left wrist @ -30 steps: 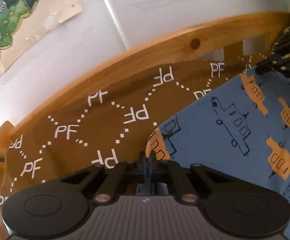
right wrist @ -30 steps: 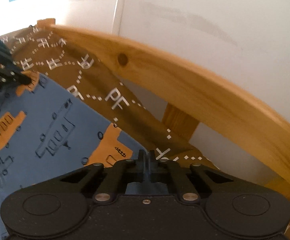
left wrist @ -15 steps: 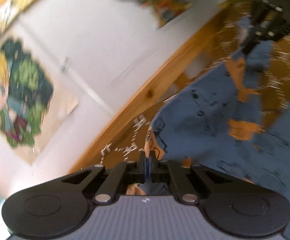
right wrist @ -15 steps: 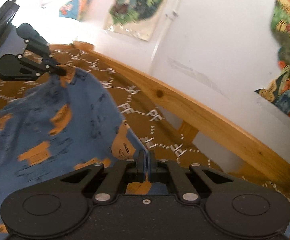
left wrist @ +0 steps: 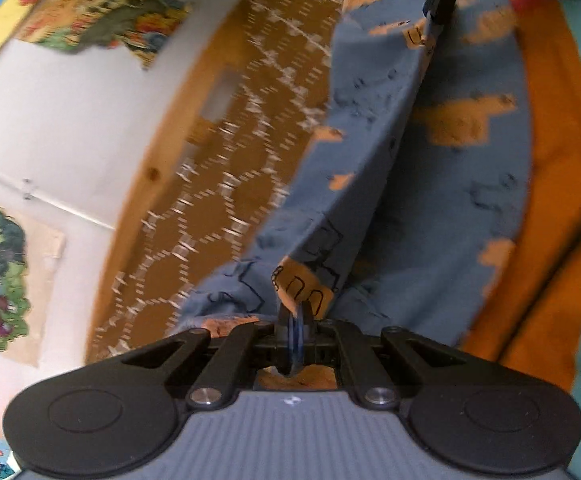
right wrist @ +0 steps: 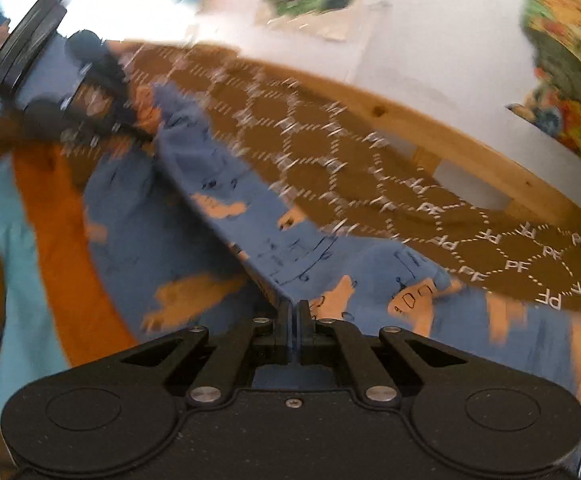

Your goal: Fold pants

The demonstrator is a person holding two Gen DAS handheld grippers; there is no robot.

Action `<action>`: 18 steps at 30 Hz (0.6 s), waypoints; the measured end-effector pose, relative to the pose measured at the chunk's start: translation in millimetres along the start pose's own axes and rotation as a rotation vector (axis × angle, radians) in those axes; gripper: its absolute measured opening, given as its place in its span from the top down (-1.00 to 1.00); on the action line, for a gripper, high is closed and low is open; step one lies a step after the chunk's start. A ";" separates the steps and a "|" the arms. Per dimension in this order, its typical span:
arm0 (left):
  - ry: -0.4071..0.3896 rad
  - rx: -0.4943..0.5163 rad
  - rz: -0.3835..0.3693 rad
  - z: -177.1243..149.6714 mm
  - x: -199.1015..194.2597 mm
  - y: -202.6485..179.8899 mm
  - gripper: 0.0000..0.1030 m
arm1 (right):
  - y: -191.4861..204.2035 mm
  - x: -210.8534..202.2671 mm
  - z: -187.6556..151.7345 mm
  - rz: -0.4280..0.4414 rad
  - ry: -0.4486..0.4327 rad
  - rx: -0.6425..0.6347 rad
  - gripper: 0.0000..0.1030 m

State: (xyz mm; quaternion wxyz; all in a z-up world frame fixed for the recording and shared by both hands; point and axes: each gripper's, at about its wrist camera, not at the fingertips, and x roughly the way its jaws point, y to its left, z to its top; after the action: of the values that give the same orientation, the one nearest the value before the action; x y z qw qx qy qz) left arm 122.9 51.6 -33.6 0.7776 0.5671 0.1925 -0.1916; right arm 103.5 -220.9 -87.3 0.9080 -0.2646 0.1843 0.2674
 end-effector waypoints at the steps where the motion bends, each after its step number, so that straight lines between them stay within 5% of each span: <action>1: 0.010 -0.005 -0.005 -1.4 2.9 -2.4 0.95 | 5.9 2.2 -0.7 0.007 0.008 -0.033 1.00; 18: 0.028 0.007 -0.028 -6.8 -6.3 -8.4 0.96 | 22.7 -9.4 -5.7 0.093 0.057 -0.129 1.00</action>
State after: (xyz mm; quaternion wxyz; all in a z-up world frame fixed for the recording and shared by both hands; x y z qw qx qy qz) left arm 112.7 56.2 -39.0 0.7701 0.5696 0.2107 -0.1952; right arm 81.8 -211.5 -96.0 0.8701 -0.3211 0.2045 0.3130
